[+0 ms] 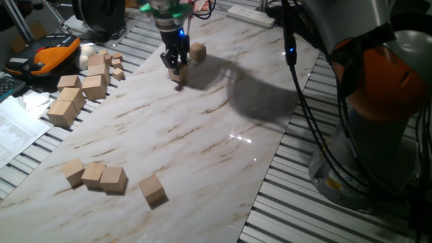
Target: Stack the blocks into a pyramid shape
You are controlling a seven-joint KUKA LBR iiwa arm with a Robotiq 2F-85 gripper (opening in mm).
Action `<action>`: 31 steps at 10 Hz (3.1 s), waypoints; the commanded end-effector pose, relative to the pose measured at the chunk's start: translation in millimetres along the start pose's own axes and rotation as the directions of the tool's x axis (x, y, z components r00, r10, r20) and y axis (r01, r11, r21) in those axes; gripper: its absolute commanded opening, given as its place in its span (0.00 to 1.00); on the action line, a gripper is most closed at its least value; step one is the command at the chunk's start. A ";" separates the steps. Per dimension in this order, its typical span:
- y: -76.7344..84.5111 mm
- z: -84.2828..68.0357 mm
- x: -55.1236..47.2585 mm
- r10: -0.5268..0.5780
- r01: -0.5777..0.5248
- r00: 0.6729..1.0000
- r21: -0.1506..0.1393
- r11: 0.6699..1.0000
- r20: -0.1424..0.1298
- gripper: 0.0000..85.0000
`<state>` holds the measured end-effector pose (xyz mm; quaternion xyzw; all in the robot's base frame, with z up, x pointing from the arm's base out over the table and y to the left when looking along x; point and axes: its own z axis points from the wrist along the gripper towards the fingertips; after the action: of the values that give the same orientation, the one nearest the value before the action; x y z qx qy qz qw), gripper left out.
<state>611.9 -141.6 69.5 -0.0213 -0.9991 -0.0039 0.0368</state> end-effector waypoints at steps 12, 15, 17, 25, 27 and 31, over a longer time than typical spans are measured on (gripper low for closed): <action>64.9 -4.5 114.3 0.771 -0.777 0.628 -0.123 0.617 -0.100 0.00; 72.3 -5.4 113.5 0.861 -0.863 0.502 -0.108 0.494 -0.076 0.00; 85.9 0.1 107.9 0.898 -0.898 0.437 -0.088 0.432 -0.049 0.00; 115.6 19.3 99.3 0.999 -0.993 0.032 -0.115 0.028 -0.030 0.00; 122.5 22.3 99.5 0.999 -0.996 -0.032 -0.085 -0.032 0.003 0.00; 123.0 24.5 97.7 0.998 -0.997 0.055 -0.048 0.056 0.036 0.20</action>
<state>518.3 -14.7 53.1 -0.5352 -0.8445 0.0198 -0.0045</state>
